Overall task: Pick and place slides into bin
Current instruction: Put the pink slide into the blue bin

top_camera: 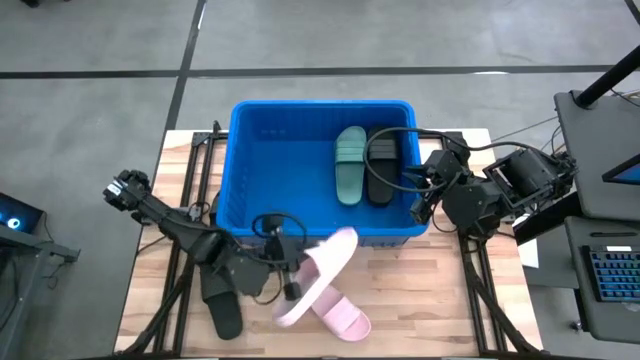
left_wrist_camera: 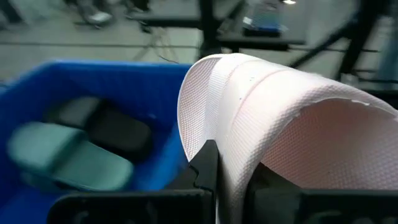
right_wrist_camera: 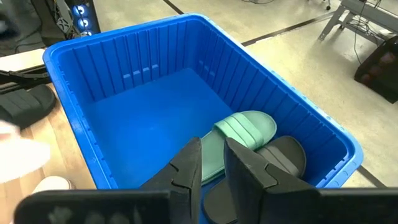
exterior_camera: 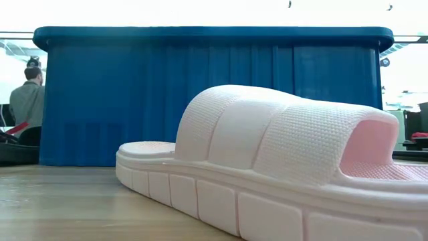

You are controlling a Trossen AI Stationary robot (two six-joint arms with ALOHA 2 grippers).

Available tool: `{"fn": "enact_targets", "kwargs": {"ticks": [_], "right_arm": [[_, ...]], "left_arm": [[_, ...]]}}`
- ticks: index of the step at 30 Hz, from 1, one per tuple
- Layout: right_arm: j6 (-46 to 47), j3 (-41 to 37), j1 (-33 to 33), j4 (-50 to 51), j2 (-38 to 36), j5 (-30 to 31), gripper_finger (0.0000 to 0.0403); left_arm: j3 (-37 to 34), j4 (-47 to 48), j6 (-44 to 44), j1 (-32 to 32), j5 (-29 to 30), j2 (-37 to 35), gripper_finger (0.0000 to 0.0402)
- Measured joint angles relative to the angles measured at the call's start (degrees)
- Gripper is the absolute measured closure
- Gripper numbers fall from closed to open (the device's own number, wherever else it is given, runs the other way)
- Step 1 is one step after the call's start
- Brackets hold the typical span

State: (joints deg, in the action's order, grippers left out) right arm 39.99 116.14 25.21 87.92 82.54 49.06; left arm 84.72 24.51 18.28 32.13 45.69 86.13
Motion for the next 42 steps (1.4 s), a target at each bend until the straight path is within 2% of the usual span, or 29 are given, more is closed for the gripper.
{"fn": "enact_targets", "kwargs": {"ticks": [6,12,15,19,24,27,31,36,42], "right_arm": [[-0.24,0.00,0.00,0.02,-0.02,-0.02,0.0343],[-8.50,0.00,0.00,0.04,0.00,0.65,0.0345],[-9.99,0.00,0.00,0.00,-0.28,5.82,0.0342],[-6.17,1.31,-0.01,0.12,-0.94,16.15,0.0343],[-5.53,4.48,0.00,-0.06,-2.14,21.61,0.0348],[-5.51,5.89,-0.02,-0.20,-2.68,22.07,0.0348],[-4.41,6.32,0.00,-0.15,-3.16,22.01,0.0349],[-2.91,5.86,-0.01,-0.04,-3.38,21.62,0.0349],[-0.07,5.72,0.00,0.26,-3.02,21.50,0.0349]], "left_arm": [[0.97,0.05,-5.15,-4.53,5.88,-0.04,0.0402],[0.97,0.05,-10.43,-9.54,6.18,-0.04,0.0402],[0.97,0.04,-15.59,-12.61,5.87,-0.08,0.0402],[0.88,0.57,-20.78,-18.04,5.50,-1.12,0.0402],[0.46,1.53,-24.54,-26.77,-3.86,-4.38,0.0402],[-0.22,1.84,-27.86,-32.13,-7.52,-5.14,0.0402],[-0.74,2.22,-32.06,-37.98,-9.37,-4.79,0.0401],[-0.77,4.91,-37.07,-43.15,-9.34,-3.01,0.0401],[-1.14,6.53,-37.71,-48.00,-7.49,-1.05,0.0401]]}}
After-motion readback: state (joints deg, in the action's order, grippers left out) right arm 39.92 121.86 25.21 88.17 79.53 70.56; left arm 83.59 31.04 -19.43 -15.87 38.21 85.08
